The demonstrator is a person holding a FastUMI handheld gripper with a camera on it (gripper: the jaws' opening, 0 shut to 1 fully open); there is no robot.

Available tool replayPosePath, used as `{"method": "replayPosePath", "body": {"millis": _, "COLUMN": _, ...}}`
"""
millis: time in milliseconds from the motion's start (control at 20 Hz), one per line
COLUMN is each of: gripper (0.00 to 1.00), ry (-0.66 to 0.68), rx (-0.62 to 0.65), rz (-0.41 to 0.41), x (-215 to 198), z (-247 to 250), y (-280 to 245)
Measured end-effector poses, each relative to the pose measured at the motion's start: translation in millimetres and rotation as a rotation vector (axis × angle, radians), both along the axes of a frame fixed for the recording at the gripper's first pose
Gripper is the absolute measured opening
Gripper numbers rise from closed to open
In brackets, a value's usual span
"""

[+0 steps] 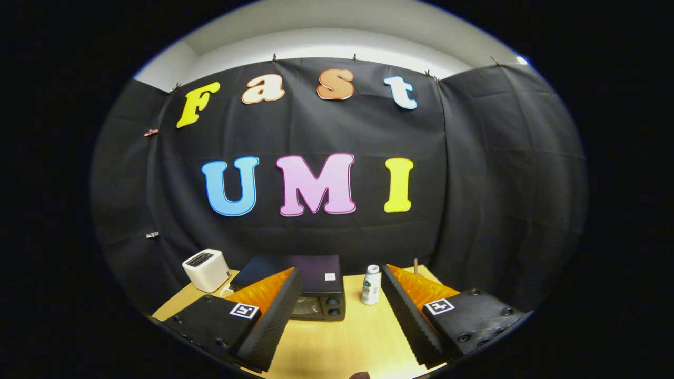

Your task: Open the toaster oven, put the food inside, and close the toaster oven door.

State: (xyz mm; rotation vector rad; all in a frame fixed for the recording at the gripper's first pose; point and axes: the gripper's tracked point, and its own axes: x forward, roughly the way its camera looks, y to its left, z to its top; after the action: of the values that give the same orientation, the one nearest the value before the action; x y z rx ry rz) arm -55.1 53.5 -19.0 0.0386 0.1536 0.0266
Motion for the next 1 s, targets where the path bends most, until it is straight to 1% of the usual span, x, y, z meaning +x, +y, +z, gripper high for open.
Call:
{"method": "replayPosePath", "body": {"millis": 150, "gripper": 0.98, "ry": -0.012, "rx": -0.007, "rz": -0.011, "x": -18.4, "z": 3.4, "y": -10.9}}
{"method": "replayPosePath", "body": {"millis": 250, "gripper": 0.98, "ry": -0.032, "rx": -0.028, "rz": -0.025, "x": -22.7, "z": 5.9, "y": -20.5}}
{"method": "replayPosePath", "body": {"millis": 350, "gripper": 0.98, "ry": -0.057, "rx": -0.023, "rz": -0.035, "x": -24.1, "z": 11.7, "y": -24.2}}
{"method": "replayPosePath", "body": {"millis": 550, "gripper": 0.98, "ry": -0.063, "rx": 0.01, "rz": -0.029, "x": -24.8, "z": 15.4, "y": -25.5}}
{"method": "replayPosePath", "body": {"millis": 1000, "gripper": 0.98, "ry": -0.059, "rx": 0.009, "rz": -0.004, "x": -23.4, "z": 13.2, "y": -22.8}}
